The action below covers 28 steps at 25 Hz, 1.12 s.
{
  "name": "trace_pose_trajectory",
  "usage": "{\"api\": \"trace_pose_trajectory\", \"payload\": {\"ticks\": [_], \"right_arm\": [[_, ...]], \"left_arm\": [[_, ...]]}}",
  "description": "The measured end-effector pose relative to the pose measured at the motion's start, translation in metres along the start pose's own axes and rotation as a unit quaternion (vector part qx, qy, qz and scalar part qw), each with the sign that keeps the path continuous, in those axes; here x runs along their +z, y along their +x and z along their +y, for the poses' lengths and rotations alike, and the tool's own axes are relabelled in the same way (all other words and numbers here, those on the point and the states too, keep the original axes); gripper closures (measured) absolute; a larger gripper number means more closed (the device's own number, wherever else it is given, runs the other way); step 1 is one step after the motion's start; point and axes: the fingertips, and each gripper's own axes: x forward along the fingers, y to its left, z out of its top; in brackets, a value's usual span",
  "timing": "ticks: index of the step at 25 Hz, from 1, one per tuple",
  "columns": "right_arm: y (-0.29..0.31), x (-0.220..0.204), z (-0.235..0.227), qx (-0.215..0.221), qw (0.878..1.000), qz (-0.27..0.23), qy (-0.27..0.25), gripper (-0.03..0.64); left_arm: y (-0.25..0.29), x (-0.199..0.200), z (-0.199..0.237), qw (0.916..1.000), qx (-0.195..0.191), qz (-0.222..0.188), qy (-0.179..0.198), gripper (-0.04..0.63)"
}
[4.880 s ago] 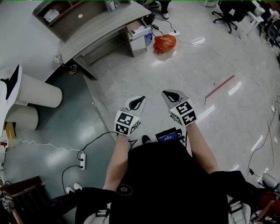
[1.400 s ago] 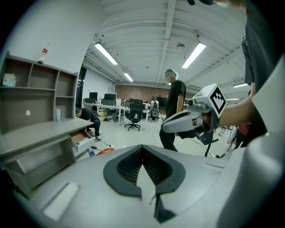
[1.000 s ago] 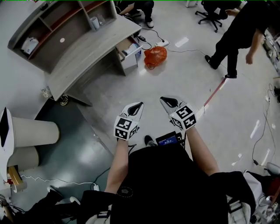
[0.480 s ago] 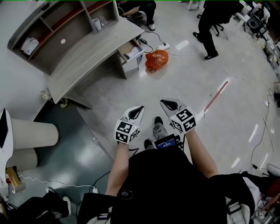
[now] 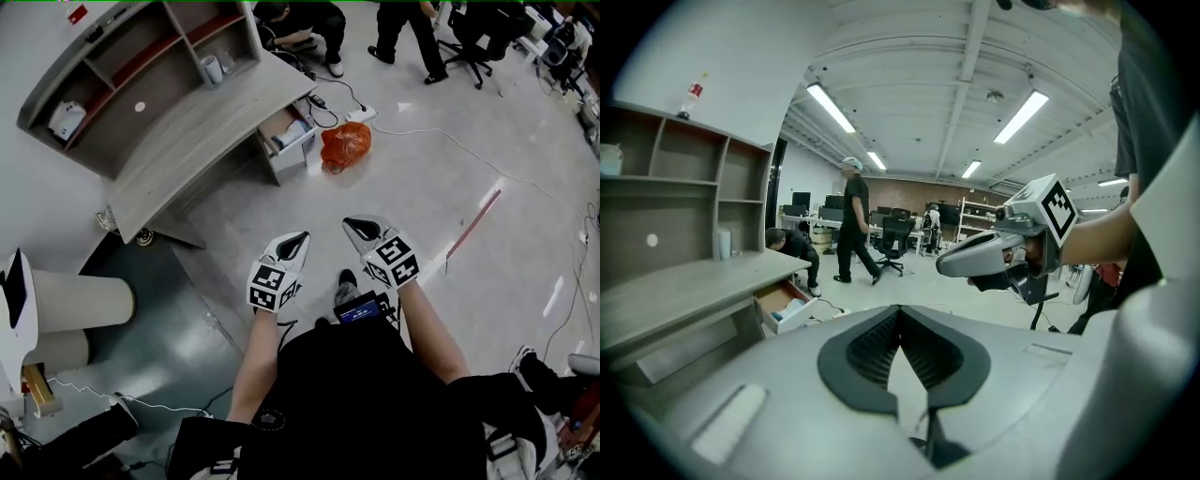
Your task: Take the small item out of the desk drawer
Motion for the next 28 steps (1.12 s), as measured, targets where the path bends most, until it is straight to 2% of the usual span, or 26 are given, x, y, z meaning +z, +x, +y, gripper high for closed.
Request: {"api": "trace_pose_trajectory", "payload": {"ticks": [17, 28], "right_arm": [[0.053, 0.037, -0.11, 0.049, 0.999, -0.007, -0.012, 0.615], [0.067, 0.04, -0.146, 0.067, 0.998, -0.008, -0.01, 0.611]], "left_arm": [[0.096, 0.045, 0.056, 0.9988, 0.046, 0.008, -0.012, 0.597], [0.126, 0.057, 0.067, 0.9978, 0.064, 0.017, -0.008, 0.597]]}}
